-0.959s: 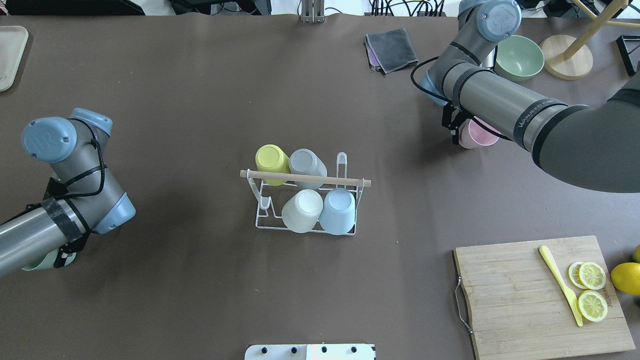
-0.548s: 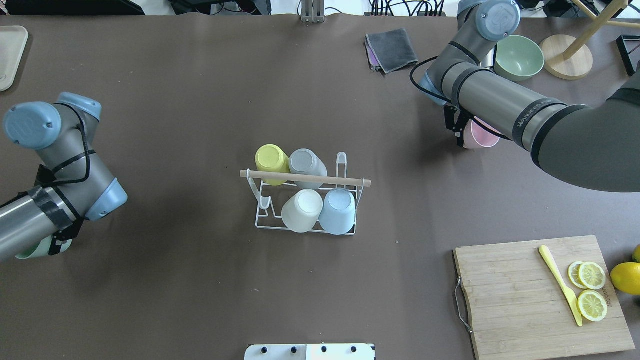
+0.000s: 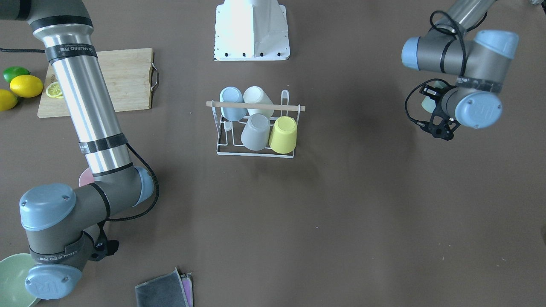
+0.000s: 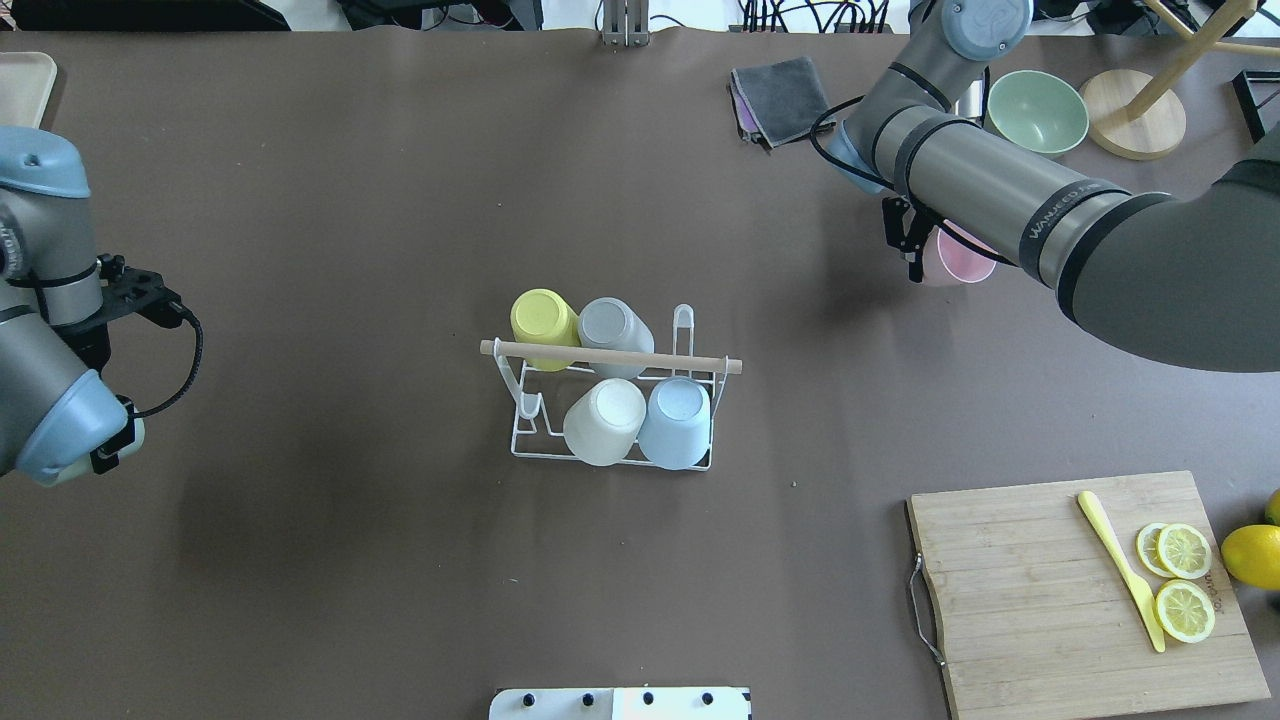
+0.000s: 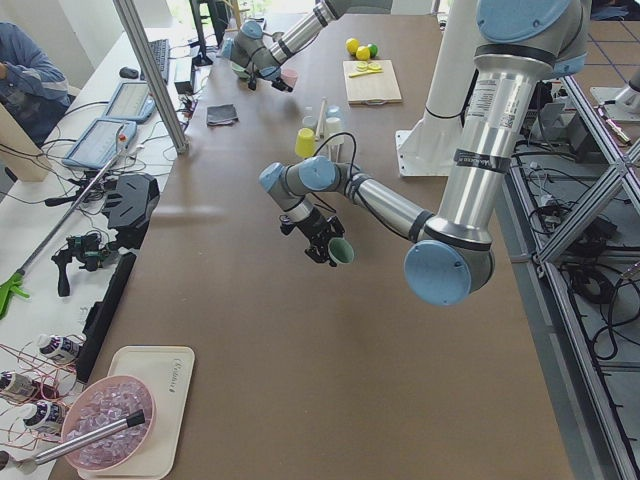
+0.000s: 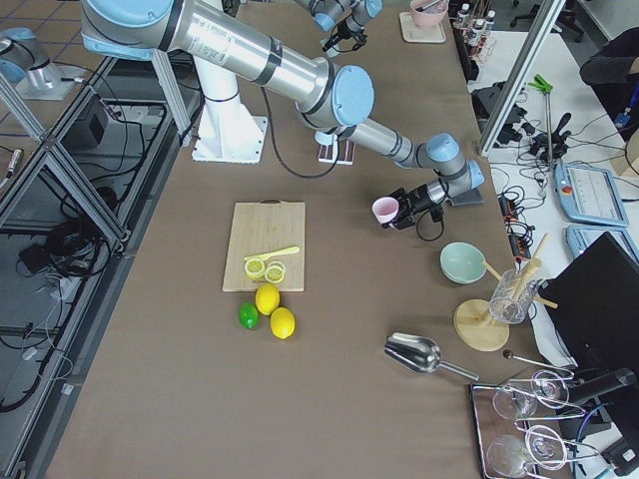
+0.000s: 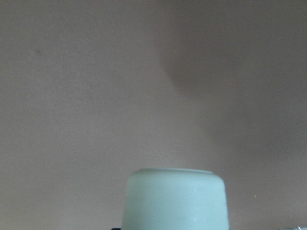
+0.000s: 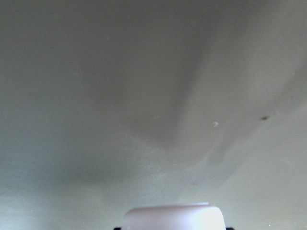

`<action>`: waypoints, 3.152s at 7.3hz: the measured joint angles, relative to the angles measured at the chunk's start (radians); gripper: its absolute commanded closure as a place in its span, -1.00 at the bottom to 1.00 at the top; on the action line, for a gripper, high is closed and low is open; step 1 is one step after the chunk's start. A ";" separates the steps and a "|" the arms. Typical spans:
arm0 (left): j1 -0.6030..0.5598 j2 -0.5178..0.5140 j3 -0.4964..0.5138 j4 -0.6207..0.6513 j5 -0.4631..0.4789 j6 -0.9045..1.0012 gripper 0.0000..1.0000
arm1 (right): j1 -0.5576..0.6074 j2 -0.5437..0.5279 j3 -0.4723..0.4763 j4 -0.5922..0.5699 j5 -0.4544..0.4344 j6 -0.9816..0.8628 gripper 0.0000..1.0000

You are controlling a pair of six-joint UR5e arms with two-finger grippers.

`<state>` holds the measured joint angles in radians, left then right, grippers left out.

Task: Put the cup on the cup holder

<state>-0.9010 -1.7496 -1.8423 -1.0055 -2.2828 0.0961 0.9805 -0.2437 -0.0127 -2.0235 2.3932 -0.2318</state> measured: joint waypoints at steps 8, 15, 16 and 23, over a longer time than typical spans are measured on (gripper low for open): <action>0.113 0.233 -0.090 -1.609 0.350 -0.889 0.86 | 0.112 -0.056 0.453 -0.083 -0.033 0.013 1.00; 0.620 0.072 -0.106 -1.935 1.263 -0.640 0.66 | 0.077 -0.470 1.240 0.193 -0.060 0.451 1.00; 0.681 0.041 -0.107 -1.937 1.350 -0.565 0.61 | 0.065 -0.510 1.281 0.329 -0.058 0.543 1.00; 0.765 -0.137 0.043 -1.949 1.441 -0.456 0.59 | -0.041 -0.778 1.296 1.368 -0.343 0.855 1.00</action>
<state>-0.1356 -1.8866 -1.7995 -2.9544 -0.8413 -0.3596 0.9396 -1.0213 1.2833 -0.6552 2.0499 0.6235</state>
